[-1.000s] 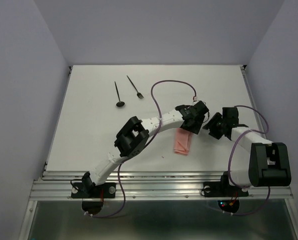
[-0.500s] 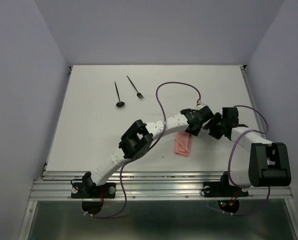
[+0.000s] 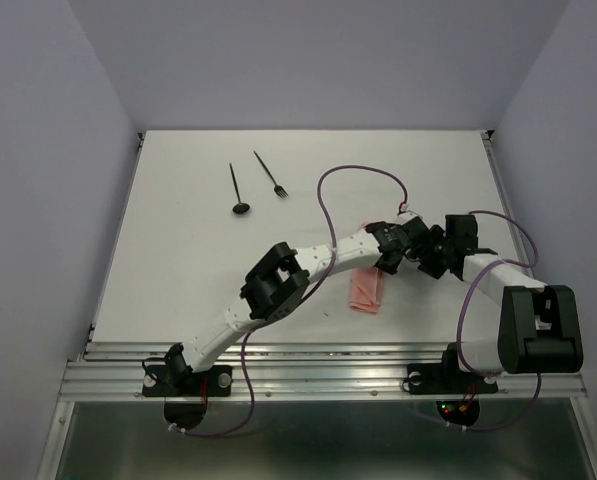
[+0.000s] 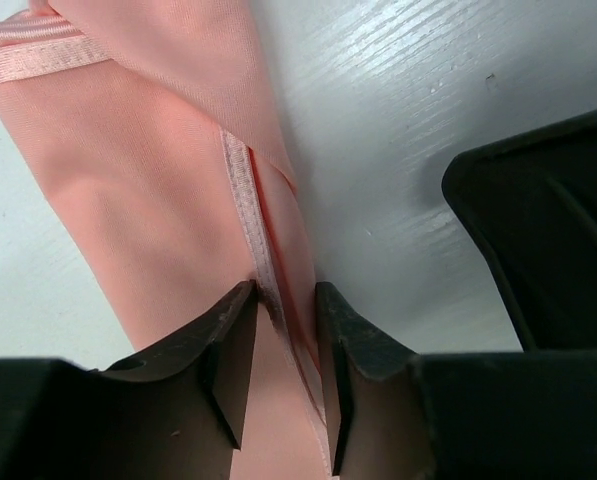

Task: Fold the napkin into a case and place the utensils inside
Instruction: Pick up the smaller rectangle-folded napkin from the center of the board.

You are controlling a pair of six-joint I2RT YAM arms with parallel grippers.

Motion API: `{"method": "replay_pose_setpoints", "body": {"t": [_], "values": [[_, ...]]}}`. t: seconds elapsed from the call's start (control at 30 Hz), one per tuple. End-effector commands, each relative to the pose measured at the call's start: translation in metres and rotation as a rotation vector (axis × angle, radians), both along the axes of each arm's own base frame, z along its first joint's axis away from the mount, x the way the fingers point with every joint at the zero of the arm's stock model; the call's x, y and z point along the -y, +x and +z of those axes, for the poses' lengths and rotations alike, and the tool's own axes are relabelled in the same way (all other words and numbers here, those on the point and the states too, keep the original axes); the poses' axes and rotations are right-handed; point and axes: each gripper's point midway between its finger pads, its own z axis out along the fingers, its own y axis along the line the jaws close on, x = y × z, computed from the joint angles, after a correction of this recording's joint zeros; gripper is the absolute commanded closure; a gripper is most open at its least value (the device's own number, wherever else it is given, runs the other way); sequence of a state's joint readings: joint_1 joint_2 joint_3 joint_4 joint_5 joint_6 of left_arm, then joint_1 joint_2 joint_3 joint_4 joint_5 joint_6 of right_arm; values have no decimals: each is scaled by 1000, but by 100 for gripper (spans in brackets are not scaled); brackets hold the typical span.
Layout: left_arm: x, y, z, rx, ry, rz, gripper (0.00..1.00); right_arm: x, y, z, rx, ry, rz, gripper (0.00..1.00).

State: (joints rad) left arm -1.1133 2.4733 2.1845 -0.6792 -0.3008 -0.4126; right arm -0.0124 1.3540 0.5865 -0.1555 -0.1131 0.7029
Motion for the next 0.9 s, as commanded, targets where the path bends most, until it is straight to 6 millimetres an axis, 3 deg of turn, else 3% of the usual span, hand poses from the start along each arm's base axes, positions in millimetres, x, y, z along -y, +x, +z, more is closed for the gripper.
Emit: {"method": "replay_pose_setpoints", "body": {"t": [0.0,0.2,0.27,0.33,0.5,0.53,0.57,0.63,0.67,0.77,0.87], "values": [[2,1,2,31,32,-18,60,1,0,4,25,-9,9,44],[-11,4,-13,48,116,-17,83,1,1,4,25,-10,8,44],[-13,6,-14,52,127,-20,100,1,0,4,24,-9,9,44],[-13,7,-9,56,123,-23,100,1,0,4,24,-11,10,43],[-2,2,32,31,-13,-93,100,2,1,5,27,-14,6,44],[-10,2,27,6,-14,-104,100,1,2,6,30,-13,6,44],[-3,4,51,20,-93,-115,100,1,2,6,31,-13,6,43],[-5,-5,53,-46,-153,-155,100,1,3,7,34,-11,2,44],[-1,-4,68,-63,-221,-181,100,2,3,9,39,-9,-4,44],[-2,-6,76,-108,-290,-228,100,0,5,16,66,5,-6,44],[-1,-8,79,-149,-345,-268,100,-3,10,37,118,24,-3,43]]}}
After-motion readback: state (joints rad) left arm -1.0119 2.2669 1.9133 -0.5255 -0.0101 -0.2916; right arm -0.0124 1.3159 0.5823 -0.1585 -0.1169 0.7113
